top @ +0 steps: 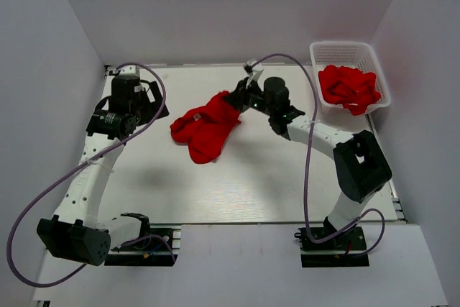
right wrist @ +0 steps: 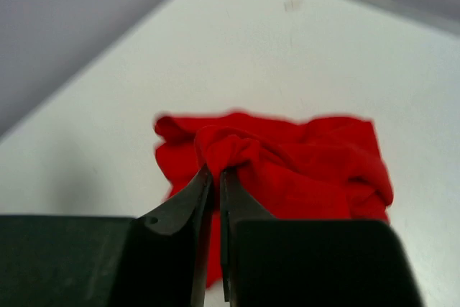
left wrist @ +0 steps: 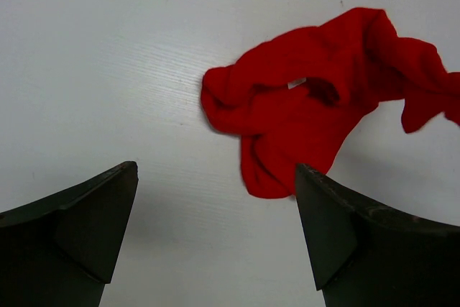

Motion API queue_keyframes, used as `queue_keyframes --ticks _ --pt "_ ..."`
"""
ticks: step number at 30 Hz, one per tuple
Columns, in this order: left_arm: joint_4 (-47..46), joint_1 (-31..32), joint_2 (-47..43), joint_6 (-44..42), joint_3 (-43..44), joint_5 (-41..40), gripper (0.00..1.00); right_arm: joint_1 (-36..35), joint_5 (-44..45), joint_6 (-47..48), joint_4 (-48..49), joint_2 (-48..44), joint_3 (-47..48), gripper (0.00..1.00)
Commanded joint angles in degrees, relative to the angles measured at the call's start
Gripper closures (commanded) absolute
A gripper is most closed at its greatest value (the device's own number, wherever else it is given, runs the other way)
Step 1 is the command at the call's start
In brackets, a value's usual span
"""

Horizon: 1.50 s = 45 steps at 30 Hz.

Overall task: Fold and stack the t-shirts
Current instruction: Move the tshirt to the center of the board, then flatten out the tshirt

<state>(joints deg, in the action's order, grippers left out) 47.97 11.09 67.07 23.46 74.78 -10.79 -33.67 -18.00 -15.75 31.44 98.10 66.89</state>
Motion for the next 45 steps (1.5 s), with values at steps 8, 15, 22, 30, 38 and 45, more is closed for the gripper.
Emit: queue_keyframes --ticks 8,15,22,30,38,45 --pt "-0.9 -0.1 4.3 0.6 -4.0 6.6 0.0 -1.0 17.7 8.7 -23.1 -1.0 4.9 0.1" --pt "-3.2 -0.1 5.4 -0.6 -4.0 8.3 0.0 -1.2 25.6 8.8 -40.0 -5.6 8.6 0.1" --pt "-7.5 0.7 10.4 -5.4 -5.2 14.6 0.0 -1.2 24.8 7.0 -44.2 -11.4 3.2 0.1" --pt "-8.2 0.7 20.9 -7.2 -1.4 15.2 0.0 -1.0 21.7 4.1 -44.3 -10.9 0.7 0.1" --pt "-11.8 0.7 25.7 -7.2 -2.0 10.8 0.03 -1.2 18.5 3.0 -43.0 -5.7 1.0 0.1" --pt "-17.5 0.7 29.7 -7.7 -3.1 13.5 0.1 -1.3 17.6 1.8 -41.4 0.8 3.2 0.1"
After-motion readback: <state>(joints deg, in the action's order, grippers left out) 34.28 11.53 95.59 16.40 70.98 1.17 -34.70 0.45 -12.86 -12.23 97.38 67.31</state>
